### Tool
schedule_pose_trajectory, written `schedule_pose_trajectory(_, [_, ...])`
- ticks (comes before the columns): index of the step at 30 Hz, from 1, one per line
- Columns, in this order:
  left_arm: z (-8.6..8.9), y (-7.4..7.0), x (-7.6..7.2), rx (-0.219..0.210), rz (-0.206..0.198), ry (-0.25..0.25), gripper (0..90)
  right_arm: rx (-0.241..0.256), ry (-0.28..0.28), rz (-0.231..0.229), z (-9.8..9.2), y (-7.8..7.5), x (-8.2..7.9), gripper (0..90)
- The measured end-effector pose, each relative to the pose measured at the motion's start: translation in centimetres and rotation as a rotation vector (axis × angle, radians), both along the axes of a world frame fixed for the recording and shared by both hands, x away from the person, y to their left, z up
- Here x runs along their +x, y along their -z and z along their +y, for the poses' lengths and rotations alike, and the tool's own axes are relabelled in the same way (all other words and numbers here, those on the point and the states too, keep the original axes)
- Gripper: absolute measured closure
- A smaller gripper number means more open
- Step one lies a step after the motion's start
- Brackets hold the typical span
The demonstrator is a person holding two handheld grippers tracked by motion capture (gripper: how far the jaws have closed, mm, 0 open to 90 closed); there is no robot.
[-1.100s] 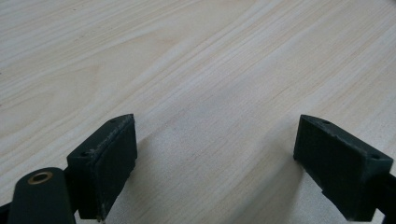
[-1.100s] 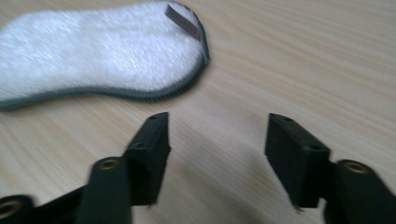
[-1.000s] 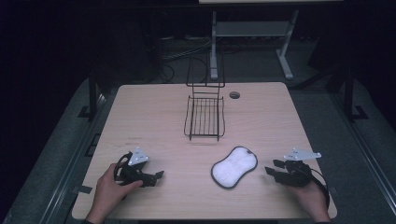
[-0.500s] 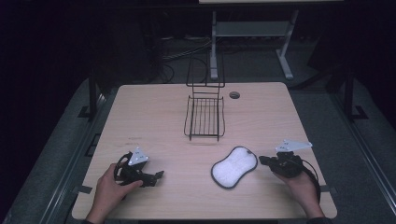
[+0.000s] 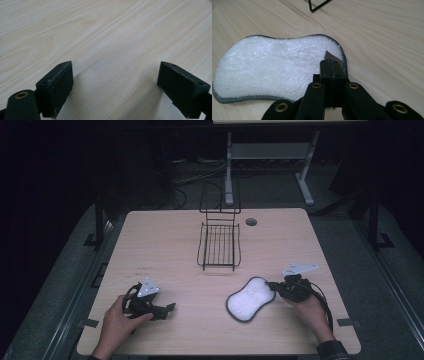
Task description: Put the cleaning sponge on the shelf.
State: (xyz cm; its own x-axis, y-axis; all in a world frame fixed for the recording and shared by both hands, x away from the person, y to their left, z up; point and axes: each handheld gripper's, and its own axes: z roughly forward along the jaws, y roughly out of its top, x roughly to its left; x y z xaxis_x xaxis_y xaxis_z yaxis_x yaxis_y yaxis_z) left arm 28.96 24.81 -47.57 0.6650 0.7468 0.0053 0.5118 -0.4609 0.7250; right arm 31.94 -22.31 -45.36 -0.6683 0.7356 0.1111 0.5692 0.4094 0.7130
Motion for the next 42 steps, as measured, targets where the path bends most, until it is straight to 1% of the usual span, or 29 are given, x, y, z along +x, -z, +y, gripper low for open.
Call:
schedule_pose_trajectory(1, [0.0,0.0,0.0,0.000,0.000,0.000,12.6,-0.004,0.001,0.010,0.1,0.2,0.1,89.5])
schedule_pose_trajectory(3, [0.0,0.0,0.0,0.001,-0.002,0.002,12.6,-0.014,-0.005,0.015,0.1,0.4,0.1,89.5])
schedule_pose_trajectory(9, [0.0,0.0,0.0,0.004,-0.002,0.002,12.6,-0.018,-0.008,0.027,0.2,0.4,-0.3,89.5])
schedule_pose_trajectory(10, [0.0,0.0,0.0,0.003,-0.001,0.002,12.6,-0.023,-0.015,0.019,0.3,0.4,-0.7,89.5])
schedule_pose_trajectory(14, [0.0,0.0,0.0,0.004,-0.002,0.002,12.6,-0.021,-0.016,0.025,0.2,0.5,-1.2,89.5])
schedule_pose_trajectory(16, [0.0,0.0,0.0,0.000,-0.002,0.000,12.6,-0.017,-0.013,0.031,0.1,0.5,-1.6,89.5])
schedule_pose_trajectory(20, [0.0,0.0,0.0,0.000,-0.003,0.000,12.6,-0.020,-0.026,0.040,0.2,0.4,-2.5,89.5])
schedule_pose_trajectory(22, [0.0,0.0,0.0,0.000,-0.003,0.000,12.6,-0.023,-0.032,0.039,0.2,0.4,-2.6,89.5])
schedule_pose_trajectory(25, [0.0,0.0,0.0,0.001,-0.002,0.000,12.6,-0.020,-0.034,0.052,0.4,0.4,-3.1,89.5])
schedule_pose_trajectory(29, [0.0,0.0,0.0,0.001,-0.003,0.000,12.6,-0.022,-0.040,0.048,0.5,0.3,-3.2,89.5])
schedule_pose_trajectory(32, [0.0,0.0,0.0,0.000,-0.003,0.000,12.6,-0.009,-0.044,0.029,0.3,-0.1,-3.2,89.5])
schedule_pose_trajectory(34, [0.0,0.0,0.0,0.005,-0.002,0.003,12.6,0.011,-0.042,0.004,0.2,-0.8,-3.1,89.5])
schedule_pose_trajectory(36, [0.0,0.0,0.0,0.004,-0.002,0.002,12.6,0.020,-0.038,-0.010,0.2,-1.3,-2.9,89.5])
schedule_pose_trajectory(37, [0.0,0.0,0.0,0.004,-0.002,0.002,12.6,0.025,-0.035,-0.022,0.2,-1.7,-2.4,89.5])
schedule_pose_trajectory(41, [0.0,0.0,0.0,0.000,-0.002,-0.002,12.6,0.022,-0.029,-0.043,0.5,-2.2,-0.8,89.5])
schedule_pose_trajectory(42, [0.0,0.0,0.0,0.000,-0.002,-0.002,12.6,0.026,-0.026,-0.035,0.7,-2.1,0.1,89.5])
